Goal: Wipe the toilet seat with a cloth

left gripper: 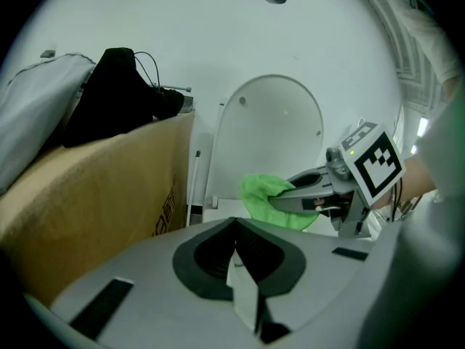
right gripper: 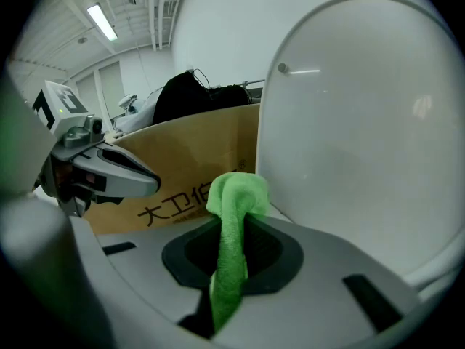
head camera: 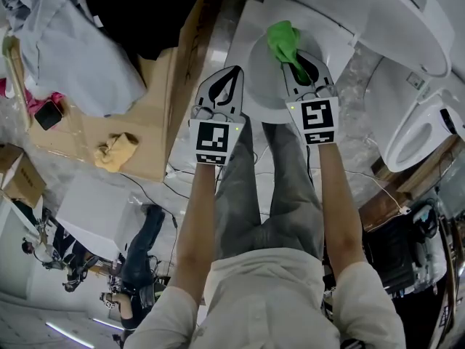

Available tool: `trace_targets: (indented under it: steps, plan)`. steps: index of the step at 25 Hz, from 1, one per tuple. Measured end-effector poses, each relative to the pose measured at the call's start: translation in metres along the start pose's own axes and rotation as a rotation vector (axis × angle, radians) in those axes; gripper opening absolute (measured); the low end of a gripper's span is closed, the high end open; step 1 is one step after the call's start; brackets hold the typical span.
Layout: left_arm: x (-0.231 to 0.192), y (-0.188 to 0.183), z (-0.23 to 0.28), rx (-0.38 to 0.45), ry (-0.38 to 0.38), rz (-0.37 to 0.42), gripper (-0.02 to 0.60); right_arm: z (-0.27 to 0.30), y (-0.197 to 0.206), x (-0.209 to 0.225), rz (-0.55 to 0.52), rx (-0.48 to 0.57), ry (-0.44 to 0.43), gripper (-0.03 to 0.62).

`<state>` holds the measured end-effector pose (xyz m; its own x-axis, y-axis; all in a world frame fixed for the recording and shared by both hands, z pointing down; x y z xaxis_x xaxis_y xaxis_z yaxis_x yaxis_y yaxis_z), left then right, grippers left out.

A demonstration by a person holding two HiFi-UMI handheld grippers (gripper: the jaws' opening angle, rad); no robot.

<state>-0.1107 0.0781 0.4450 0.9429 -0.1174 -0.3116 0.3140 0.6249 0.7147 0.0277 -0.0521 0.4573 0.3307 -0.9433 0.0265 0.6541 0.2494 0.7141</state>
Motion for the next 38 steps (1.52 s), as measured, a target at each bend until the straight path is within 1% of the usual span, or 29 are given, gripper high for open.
trace_targets:
  steps: [11,16,23,28,32,38]
  plan:
    - [-0.023,0.016,0.021,-0.006,-0.015,-0.045,0.012,0.059,0.005,-0.004,-0.025,-0.048,-0.015,0.044]
    - [-0.030,0.022,0.027,-0.015,-0.028,-0.070,0.012,0.086,0.008,-0.006,-0.053,-0.069,-0.042,0.044]
    - [-0.037,0.038,0.026,-0.034,-0.047,-0.108,0.012,0.121,0.025,-0.019,-0.090,-0.123,-0.091,0.044]
    - [-0.041,0.047,0.021,-0.041,-0.044,-0.114,0.012,0.133,0.037,-0.027,-0.075,-0.153,-0.100,0.044]
    - [-0.043,0.052,0.017,-0.046,-0.036,-0.114,0.012,0.137,0.046,-0.034,-0.086,-0.177,-0.111,0.044]
    - [-0.045,0.060,0.011,-0.054,-0.019,-0.109,0.012,0.140,0.052,-0.040,-0.087,-0.173,-0.103,0.044]
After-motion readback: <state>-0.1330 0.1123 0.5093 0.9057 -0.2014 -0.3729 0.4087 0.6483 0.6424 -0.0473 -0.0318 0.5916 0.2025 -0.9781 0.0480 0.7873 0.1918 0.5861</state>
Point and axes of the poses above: the fingertips, and each gripper's own axes: z forward along the fingers, x to its right, y out of its underside, the point moved 9 cm from there along -z, backward along the fingers, and after that the axes turned 4 degrees about -z, right-handed, at the moved point
